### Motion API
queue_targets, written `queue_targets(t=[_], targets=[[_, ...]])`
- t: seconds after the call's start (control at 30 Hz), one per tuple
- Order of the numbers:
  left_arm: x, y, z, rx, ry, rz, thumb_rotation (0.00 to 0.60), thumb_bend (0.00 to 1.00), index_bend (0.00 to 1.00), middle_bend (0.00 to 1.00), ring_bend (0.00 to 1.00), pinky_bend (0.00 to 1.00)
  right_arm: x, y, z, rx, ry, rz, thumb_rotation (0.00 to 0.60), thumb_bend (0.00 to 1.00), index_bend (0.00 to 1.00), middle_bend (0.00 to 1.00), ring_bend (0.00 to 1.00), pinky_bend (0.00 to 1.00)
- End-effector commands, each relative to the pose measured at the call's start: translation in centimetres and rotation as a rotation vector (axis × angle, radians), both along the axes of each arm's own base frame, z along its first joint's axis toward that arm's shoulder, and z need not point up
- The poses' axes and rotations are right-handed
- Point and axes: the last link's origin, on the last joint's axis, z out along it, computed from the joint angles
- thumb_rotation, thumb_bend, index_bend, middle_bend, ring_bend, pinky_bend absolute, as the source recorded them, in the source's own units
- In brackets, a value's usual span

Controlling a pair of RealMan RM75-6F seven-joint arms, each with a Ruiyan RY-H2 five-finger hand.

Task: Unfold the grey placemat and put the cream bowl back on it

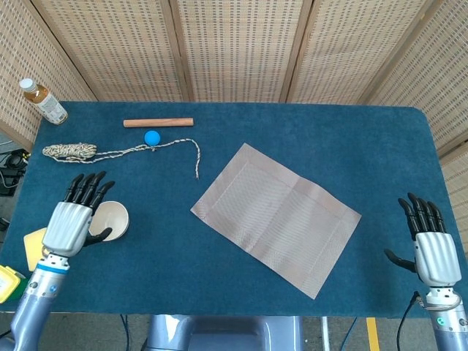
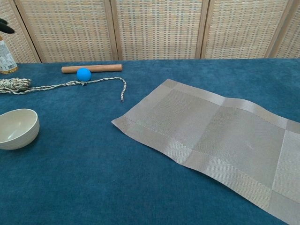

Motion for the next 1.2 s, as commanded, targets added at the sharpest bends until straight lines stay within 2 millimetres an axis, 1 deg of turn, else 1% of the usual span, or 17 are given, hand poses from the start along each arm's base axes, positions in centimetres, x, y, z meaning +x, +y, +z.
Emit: queue_targets(t=[0.03, 0.17, 0.3, 0.43, 0.67, 0.83, 0.97, 1.2], targets=[[1.6, 2.7, -1.9, -0.034, 0.039, -0.034, 0.600, 0.17, 0.14, 0.00, 0.00, 0.00, -0.3, 0.3, 0.1, 0.007, -0.018, 0.004, 0.600, 0.20, 0.00, 0.00, 0.00, 0.00], [2.9, 5.1, -4.4, -0.053, 0.092, -0.054, 0.600, 0.14, 0.16, 0.00, 0.00, 0.00, -0.3, 0.2, 0.3, 0.013, -0.029, 0.015, 0.600, 0.20, 0.00, 0.00, 0.00, 0.00], [4.0, 6.8, -6.9, -0.077, 0.138, -0.063, 0.600, 0.13, 0.16, 0.00, 0.00, 0.00, -0.5, 0.0, 0.6, 0.011, -0.052, 0.012, 0.600, 0.20, 0.00, 0.00, 0.00, 0.00], [4.8, 8.2, -9.0, -0.111, 0.164, -0.058, 0.600, 0.13, 0.18, 0.00, 0.00, 0.00, -0.8, -0.2, 0.8, 0.010, -0.065, 0.001, 0.600, 0.20, 0.00, 0.00, 0.00, 0.00], [5.7, 9.5, -12.8, -0.174, 0.264, -0.076, 0.600, 0.13, 0.28, 0.00, 0.00, 0.00, -1.5, -0.8, 1.1, 0.003, -0.102, -0.019, 0.600, 0.20, 0.00, 0.00, 0.00, 0.00], [6.7, 10.3, -15.7, -0.205, 0.302, -0.082, 0.600, 0.13, 0.30, 0.00, 0.00, 0.00, -2.2, -1.2, 1.6, -0.013, -0.120, -0.042, 0.600, 0.20, 0.00, 0.00, 0.00, 0.00], [6.9, 10.8, -16.7, -0.203, 0.320, -0.078, 0.600, 0.13, 0.33, 0.00, 0.00, 0.00, -2.4, -1.4, 1.8, -0.016, -0.135, -0.047, 0.600, 0.20, 0.00, 0.00, 0.00, 0.00], [7.3, 11.4, -18.6, -0.209, 0.338, -0.078, 0.600, 0.14, 0.34, 0.00, 0.00, 0.00, -2.8, -1.7, 1.7, -0.003, -0.150, -0.066, 0.600, 0.20, 0.00, 0.00, 0.00, 0.00]])
